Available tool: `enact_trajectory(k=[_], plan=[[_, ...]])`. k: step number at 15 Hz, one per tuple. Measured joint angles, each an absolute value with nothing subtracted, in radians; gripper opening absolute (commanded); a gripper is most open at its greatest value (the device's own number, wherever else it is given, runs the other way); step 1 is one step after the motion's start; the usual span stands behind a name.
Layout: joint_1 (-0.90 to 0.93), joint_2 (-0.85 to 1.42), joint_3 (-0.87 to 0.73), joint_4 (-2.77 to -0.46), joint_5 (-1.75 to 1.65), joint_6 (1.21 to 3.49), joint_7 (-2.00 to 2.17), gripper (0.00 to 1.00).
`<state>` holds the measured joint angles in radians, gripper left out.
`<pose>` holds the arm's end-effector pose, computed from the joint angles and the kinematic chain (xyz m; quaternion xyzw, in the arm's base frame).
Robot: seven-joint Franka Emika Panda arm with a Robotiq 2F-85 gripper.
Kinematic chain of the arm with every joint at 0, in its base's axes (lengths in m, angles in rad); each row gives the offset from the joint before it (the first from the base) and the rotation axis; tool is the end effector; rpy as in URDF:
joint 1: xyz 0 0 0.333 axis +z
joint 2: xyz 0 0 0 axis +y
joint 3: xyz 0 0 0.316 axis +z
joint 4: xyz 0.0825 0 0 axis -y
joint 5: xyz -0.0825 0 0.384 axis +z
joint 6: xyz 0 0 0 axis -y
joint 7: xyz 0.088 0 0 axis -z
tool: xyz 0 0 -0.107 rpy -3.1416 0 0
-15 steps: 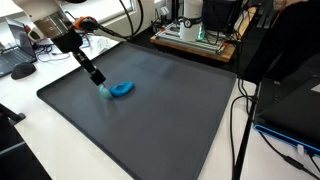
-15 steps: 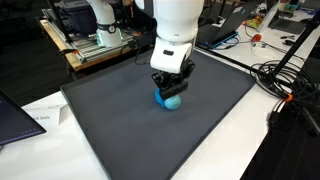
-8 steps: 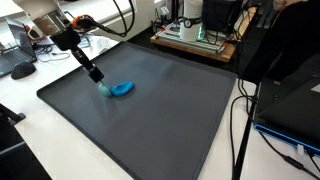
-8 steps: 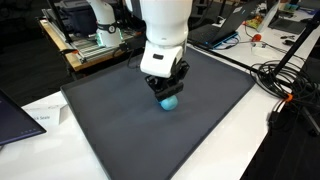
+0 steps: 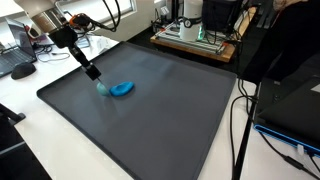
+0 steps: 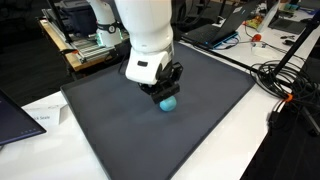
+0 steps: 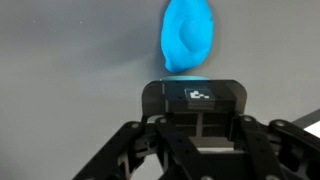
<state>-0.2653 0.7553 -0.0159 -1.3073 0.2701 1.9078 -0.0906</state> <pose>0.7033 -0.1805 0.2808 -0.9792 0.1463 0.0535 0.1298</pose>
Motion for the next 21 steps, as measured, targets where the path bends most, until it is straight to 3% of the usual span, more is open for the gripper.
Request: enact_trajectory(k=[21], plan=[[-0.416,0.786,0.024,-1.359,0.528,1.904,-0.277,0.22]])
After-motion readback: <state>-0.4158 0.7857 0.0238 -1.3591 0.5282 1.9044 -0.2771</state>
